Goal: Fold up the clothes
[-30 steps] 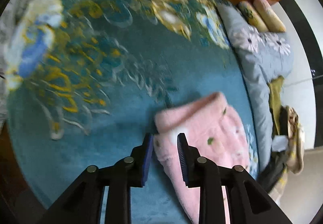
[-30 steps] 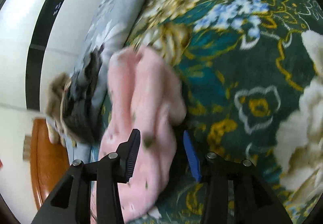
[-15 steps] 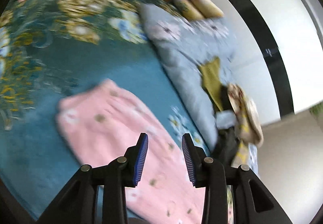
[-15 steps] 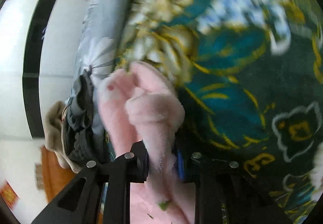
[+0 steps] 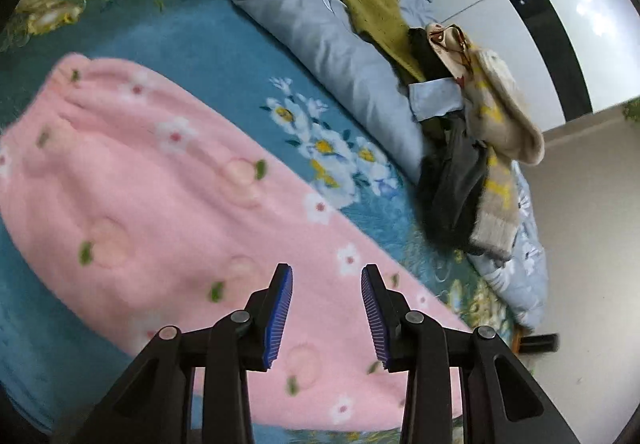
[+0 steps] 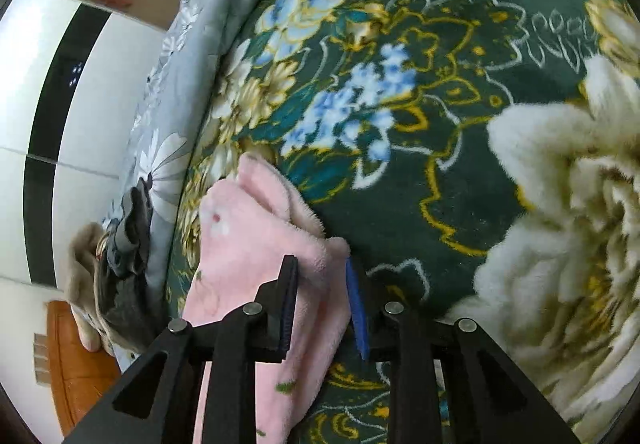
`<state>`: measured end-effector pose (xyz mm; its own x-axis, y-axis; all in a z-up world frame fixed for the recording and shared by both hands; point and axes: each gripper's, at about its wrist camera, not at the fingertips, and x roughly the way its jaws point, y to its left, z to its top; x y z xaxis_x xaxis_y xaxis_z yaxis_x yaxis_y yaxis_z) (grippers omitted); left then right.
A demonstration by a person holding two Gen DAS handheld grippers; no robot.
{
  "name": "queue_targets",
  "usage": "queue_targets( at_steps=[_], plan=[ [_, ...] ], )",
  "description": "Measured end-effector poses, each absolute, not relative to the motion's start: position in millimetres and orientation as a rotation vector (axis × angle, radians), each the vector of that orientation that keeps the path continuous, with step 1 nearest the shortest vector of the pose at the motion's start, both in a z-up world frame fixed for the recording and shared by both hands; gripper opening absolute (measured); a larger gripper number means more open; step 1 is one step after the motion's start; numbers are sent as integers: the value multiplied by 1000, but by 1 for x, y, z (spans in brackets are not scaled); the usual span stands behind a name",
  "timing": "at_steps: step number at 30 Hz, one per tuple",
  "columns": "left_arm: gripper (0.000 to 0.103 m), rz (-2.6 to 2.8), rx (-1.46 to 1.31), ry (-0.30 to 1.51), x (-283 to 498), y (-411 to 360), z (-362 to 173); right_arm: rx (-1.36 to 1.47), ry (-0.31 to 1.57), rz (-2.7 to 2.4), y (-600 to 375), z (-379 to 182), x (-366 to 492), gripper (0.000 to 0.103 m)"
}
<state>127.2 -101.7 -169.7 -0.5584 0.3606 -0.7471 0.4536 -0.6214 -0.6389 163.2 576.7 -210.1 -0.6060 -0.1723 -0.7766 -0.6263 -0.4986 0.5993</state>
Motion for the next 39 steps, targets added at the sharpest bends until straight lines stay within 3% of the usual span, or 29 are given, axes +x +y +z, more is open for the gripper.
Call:
queue_targets(
  at_steps=[2, 4, 12, 18, 20, 21, 27, 30, 33, 34, 36, 39],
  plan=[
    [43, -2362, 1471, 1363, 120, -86, -179, -1208, 1366, 2203, 574, -206, 161, 30],
    [43, -2359, 1524, 1351, 116, -68, -190, -1235, 1376, 2194, 573, -207, 159, 44],
    [43, -2388, 1688, 1178, 112, -23, -209, -1228, 1382, 2222, 567, -210, 159, 44],
    [47, -2313, 1619, 1341, 122, -41, -217, -1253, 1402, 2206, 565, -214, 136, 44],
    [49, -2302, 1606, 1364, 123, -44, -217, -1264, 1377, 2216, 560, -210, 129, 30],
    [49, -2297, 1600, 1374, 123, -45, -217, -1265, 1368, 2236, 558, -206, 126, 10],
    [49, -2292, 1589, 1400, 124, -48, -217, -1179, 1276, 2385, 564, -176, 134, 9],
    [49, -2295, 1602, 1399, 123, -46, -218, -1271, 1271, 2294, 571, -201, 137, 9],
    [49, -2300, 1609, 1386, 123, -46, -216, -1347, 1164, 2260, 566, -217, 138, 15],
    [49, -2298, 1601, 1394, 123, -47, -216, -1340, 1154, 2252, 566, -217, 139, 29],
    [50, -2285, 1591, 1413, 124, -49, -217, -1329, 1131, 2218, 568, -219, 143, 45],
    [50, -2264, 1598, 1424, 124, -49, -221, -1343, 1133, 2196, 570, -225, 146, 48]
  ],
)
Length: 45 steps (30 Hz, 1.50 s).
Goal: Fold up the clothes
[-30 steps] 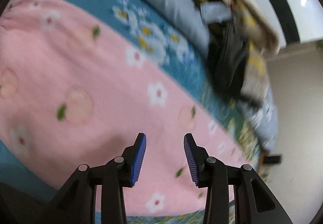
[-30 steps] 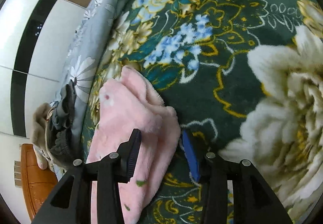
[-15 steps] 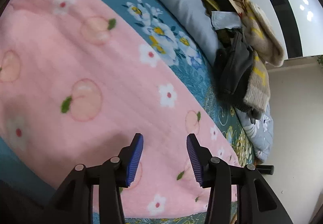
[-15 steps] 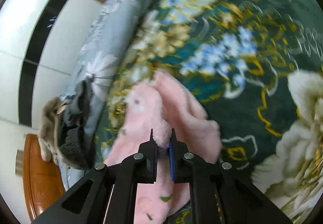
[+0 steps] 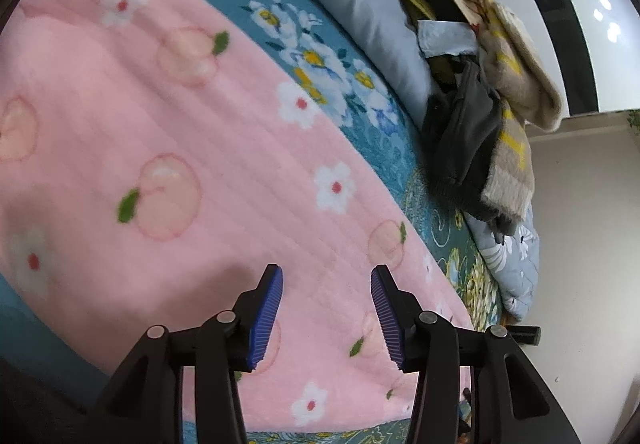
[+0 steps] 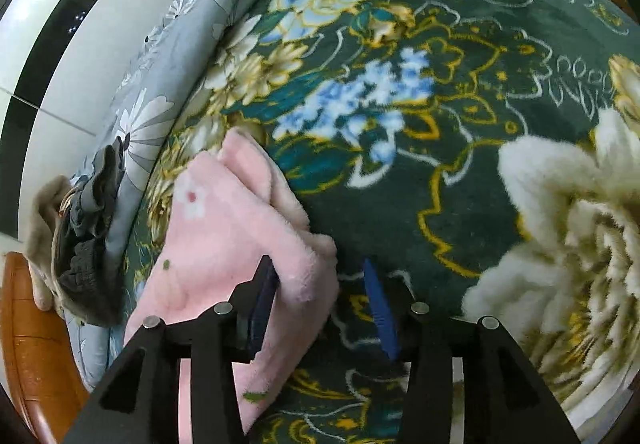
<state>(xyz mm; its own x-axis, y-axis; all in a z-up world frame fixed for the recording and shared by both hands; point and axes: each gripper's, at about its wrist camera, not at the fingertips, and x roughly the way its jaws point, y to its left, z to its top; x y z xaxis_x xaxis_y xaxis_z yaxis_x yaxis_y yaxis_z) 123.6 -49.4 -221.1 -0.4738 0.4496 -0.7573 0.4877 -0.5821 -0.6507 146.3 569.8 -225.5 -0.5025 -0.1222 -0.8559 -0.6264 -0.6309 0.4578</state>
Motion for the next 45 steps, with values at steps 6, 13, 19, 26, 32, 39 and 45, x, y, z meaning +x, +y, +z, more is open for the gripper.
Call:
queue_targets(
  at_steps=[6, 13, 19, 26, 32, 39, 45],
  plan=[
    [50, -2288, 1607, 1405, 123, -46, -220, -1305, 1356, 2165, 564, -236, 144, 43],
    [50, -2271, 1575, 1449, 125, -51, -222, -1129, 1472, 2302, 561, -194, 137, 12],
    [50, -2268, 1578, 1475, 125, -51, -224, -1260, 1296, 2229, 562, -199, 130, 12],
    [52, -2267, 1575, 1500, 124, -52, -220, -1344, 748, 2692, 460, -110, 94, 12],
    [52, -2291, 1539, 1532, 126, -55, -216, -1579, 252, 3112, 292, -91, 94, 12],
    [54, -2283, 1458, 1620, 132, -68, -210, -2005, 4, 3162, 168, -151, 124, 12],
    [54, -2297, 1481, 1611, 129, -64, -209, -2230, -174, 3064, 142, -183, 136, 26]
  ],
)
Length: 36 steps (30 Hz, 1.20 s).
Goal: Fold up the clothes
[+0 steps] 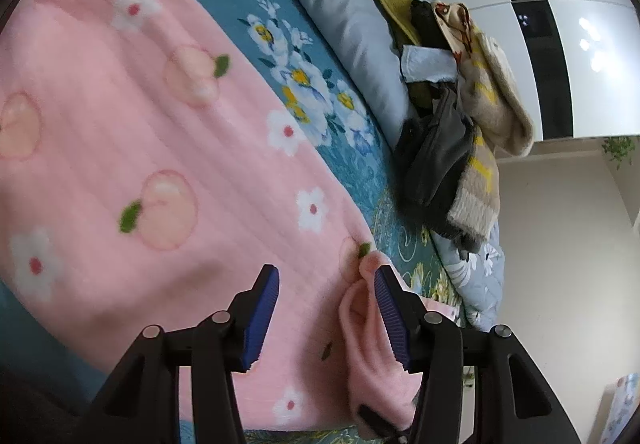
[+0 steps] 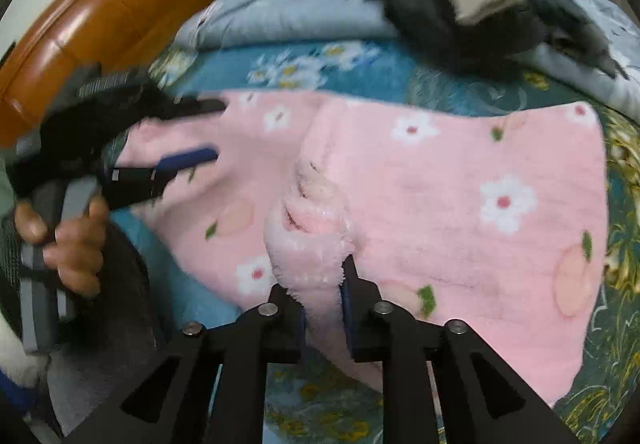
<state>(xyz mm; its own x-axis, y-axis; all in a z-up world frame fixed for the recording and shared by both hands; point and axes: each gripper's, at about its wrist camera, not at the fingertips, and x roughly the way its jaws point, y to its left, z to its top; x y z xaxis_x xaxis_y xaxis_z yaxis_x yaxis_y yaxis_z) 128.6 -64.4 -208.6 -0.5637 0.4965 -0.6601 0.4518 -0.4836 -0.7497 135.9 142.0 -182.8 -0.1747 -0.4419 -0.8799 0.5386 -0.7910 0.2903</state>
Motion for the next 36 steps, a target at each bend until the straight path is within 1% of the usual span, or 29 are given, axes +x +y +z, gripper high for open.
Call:
queue_targets(
  at_steps=[1, 2, 3, 8, 11, 14, 15, 16, 17, 18, 23, 26, 27, 28, 29, 30, 31, 32, 33, 36],
  plan=[
    [54, 2249, -1453, -1581, 128, -64, -208, 1466, 140, -1982, 141, -183, 140, 31],
    [54, 2243, -1453, -1588, 128, -65, -209, 1470, 152, -1950, 140, -183, 143, 40],
    [55, 2236, -1453, -1598, 129, -66, -210, 1476, 139, -1912, 140, -183, 144, 43],
    [56, 2222, -1449, -1610, 128, -65, -211, 1473, -57, -1951, 164, -168, 124, 43],
    [57, 2216, -1465, -1592, 127, -63, -211, 1505, -90, -2021, 169, -168, 110, 43],
    [57, 2212, -1473, -1591, 125, -63, -211, 1520, 39, -1982, 145, -172, 116, 43],
    [57, 2210, -1470, -1599, 126, -63, -211, 1522, 86, -1965, 136, -174, 120, 46],
    [57, 2208, -1468, -1607, 126, -64, -212, 1520, 139, -1942, 125, -177, 126, 54],
    [57, 2207, -1470, -1611, 126, -64, -212, 1517, 190, -1924, 116, -179, 131, 58],
    [57, 2205, -1471, -1615, 126, -64, -212, 1514, 240, -1916, 108, -183, 135, 59],
    [58, 2202, -1466, -1617, 126, -66, -211, 1506, 479, -1908, 85, -199, 154, 59],
    [58, 2192, -1459, -1632, 125, -66, -212, 1523, 525, -1912, 94, -205, 157, 59],
    [58, 2190, -1458, -1632, 125, -66, -212, 1531, 519, -1914, 99, -205, 157, 58],
    [58, 2188, -1457, -1632, 125, -66, -212, 1540, 514, -1917, 104, -205, 157, 50],
    [58, 2186, -1456, -1632, 125, -66, -212, 1551, 500, -1919, 109, -205, 156, 45],
    [58, 2184, -1453, -1632, 125, -66, -212, 1564, 468, -1921, 114, -203, 154, 38],
    [58, 2182, -1450, -1632, 125, -66, -212, 1584, 408, -1918, 120, -202, 150, 34],
    [58, 2179, -1447, -1635, 125, -66, -212, 1616, 314, -1909, 129, -200, 143, 29],
    [58, 2177, -1444, -1639, 125, -66, -212, 1647, 202, -1900, 139, -199, 137, 26],
    [58, 2171, -1432, -1648, 125, -67, -212, 1717, -218, -1865, 174, -194, 115, 23]
  ],
)
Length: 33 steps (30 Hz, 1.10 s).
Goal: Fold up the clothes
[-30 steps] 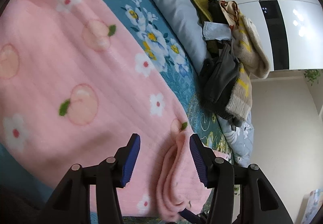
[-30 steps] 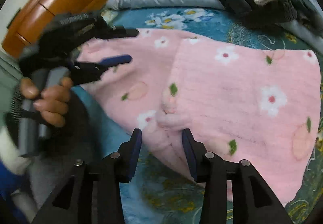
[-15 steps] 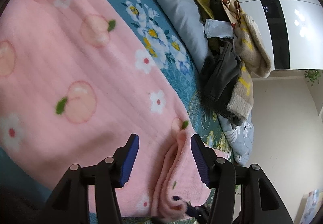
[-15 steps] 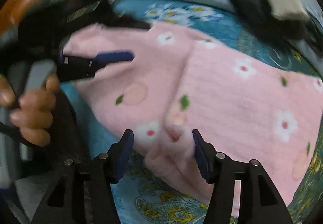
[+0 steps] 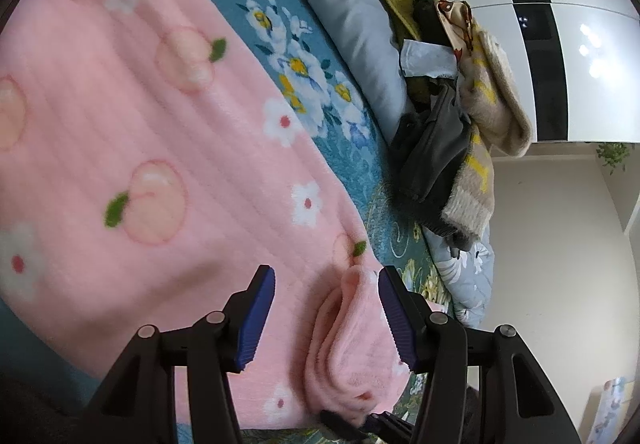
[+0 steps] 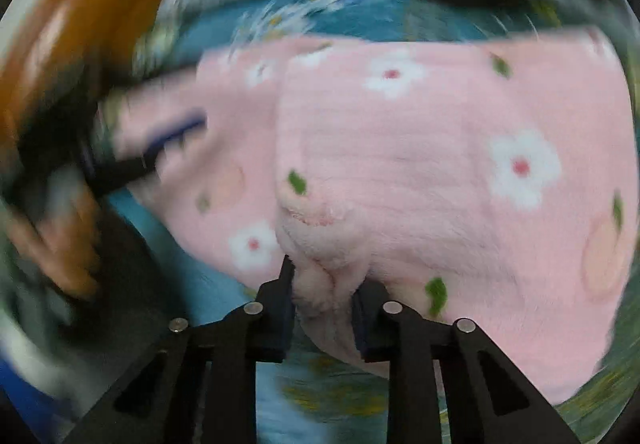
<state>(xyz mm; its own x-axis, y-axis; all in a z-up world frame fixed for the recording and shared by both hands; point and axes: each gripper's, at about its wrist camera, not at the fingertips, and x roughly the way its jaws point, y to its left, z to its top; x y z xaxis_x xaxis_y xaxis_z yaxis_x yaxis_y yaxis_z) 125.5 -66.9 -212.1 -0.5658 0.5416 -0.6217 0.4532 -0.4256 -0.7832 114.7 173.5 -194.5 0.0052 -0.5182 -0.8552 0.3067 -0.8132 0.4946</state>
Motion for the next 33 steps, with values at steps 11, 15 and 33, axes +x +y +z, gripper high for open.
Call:
queue_targets(
  at_steps=[11, 15, 33],
  plan=[
    [58, 2191, -1335, -1682, 129, -73, -206, 1395, -386, -1927, 141, -141, 115, 22],
    [58, 2182, -1329, -1712, 131, -76, -208, 1594, -234, -1869, 110, -196, 128, 23],
    [58, 2164, -1196, -1760, 136, -87, -194, 1653, -150, -1796, 81, -215, 121, 38]
  ],
)
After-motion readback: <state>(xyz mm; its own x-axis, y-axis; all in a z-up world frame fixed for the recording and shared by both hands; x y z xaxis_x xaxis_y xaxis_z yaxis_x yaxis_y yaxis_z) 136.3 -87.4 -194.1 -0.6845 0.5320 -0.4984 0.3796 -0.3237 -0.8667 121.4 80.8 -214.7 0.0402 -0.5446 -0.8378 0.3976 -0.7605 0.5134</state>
